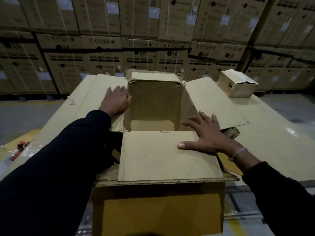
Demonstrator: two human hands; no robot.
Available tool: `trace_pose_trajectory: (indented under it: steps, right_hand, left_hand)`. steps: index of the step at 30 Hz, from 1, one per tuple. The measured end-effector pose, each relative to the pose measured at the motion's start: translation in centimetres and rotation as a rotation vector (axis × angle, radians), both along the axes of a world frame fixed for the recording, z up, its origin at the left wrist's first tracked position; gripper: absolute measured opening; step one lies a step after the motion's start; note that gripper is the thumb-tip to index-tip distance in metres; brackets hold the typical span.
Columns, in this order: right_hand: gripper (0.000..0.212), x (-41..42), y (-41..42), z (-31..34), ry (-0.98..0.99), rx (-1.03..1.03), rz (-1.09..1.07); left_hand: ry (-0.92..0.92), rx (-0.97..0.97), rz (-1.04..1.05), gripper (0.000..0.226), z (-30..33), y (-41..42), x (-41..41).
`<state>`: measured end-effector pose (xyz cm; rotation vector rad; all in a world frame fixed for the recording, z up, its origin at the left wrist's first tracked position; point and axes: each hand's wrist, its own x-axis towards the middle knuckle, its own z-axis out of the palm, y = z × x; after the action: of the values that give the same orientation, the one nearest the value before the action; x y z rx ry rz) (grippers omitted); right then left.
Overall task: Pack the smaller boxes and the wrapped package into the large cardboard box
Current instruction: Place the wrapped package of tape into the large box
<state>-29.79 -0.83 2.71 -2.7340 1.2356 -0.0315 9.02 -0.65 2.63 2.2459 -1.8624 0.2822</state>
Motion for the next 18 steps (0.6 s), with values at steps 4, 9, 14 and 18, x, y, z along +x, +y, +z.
trace_pose_trajectory:
  steps: [4, 9, 14, 18]
  right_hand:
    - [0.124, -0.3, -0.2, -0.1, -0.022, -0.001, -0.014]
    - [0.125, -1.4, 0.0, -0.1, -0.072, 0.035, -0.002]
    - [0.138, -4.9, -0.4, 1.1, -0.020, 0.062, 0.015]
    - [0.131, -10.7, -1.2, 3.0, -0.051, 0.062, 0.013]
  left_hand:
    - [0.004, 0.096, 0.063, 0.061, 0.0, 1.3, -0.7]
    - [0.227, 0.185, 0.074, 0.071, 2.2, 3.5, -4.6]
    - [0.685, 0.286, 0.040, 0.088, 4.9, 5.2, -9.3]
    - [0.694, 0.251, 0.016, 0.086, 6.8, 5.3, -16.7]
